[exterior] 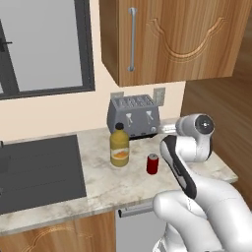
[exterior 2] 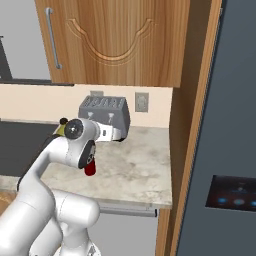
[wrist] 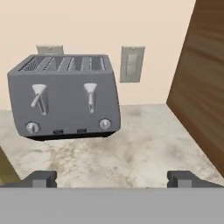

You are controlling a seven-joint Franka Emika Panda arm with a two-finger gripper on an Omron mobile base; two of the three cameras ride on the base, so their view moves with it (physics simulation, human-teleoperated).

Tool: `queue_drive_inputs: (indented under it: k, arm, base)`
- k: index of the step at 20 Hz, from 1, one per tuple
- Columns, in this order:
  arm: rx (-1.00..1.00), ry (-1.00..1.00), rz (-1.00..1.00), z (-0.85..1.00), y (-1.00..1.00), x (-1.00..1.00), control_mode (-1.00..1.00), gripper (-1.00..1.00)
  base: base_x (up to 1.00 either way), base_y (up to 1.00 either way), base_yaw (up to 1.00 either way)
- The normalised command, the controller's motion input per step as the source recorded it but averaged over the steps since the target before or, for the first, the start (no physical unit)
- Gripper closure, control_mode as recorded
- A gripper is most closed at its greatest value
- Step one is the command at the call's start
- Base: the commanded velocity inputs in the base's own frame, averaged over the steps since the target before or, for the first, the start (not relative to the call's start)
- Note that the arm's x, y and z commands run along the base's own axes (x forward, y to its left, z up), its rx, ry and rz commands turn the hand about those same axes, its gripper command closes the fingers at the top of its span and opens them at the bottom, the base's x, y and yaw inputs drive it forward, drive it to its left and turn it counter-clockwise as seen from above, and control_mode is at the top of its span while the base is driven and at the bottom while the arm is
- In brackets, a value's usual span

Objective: Move the drinks to the dining counter.

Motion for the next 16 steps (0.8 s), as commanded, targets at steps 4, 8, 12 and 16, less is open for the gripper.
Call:
queue_drive_inputs:
  k: [4,8,12,16]
  arm:
    - [0.0,0.4,0.04,0.0,0.24,-0.06,-1.0,-1.0]
    - [0.13,0.43,0.08,0.0,0.19,0.11,-1.0,-1.0]
    - [0.06,0.25,0.08,0.0,0.04,0.07,-1.0,-1.0]
    - [0.0,0.0,0.0,-0.08,0.03,0.0,-1.0,-1.0]
  base:
    - [0.0,0.0,0.0]
    - [0.0,0.0,0.0]
    - [0.0,0.0,0.0]
    - [0.0,0.0,0.0]
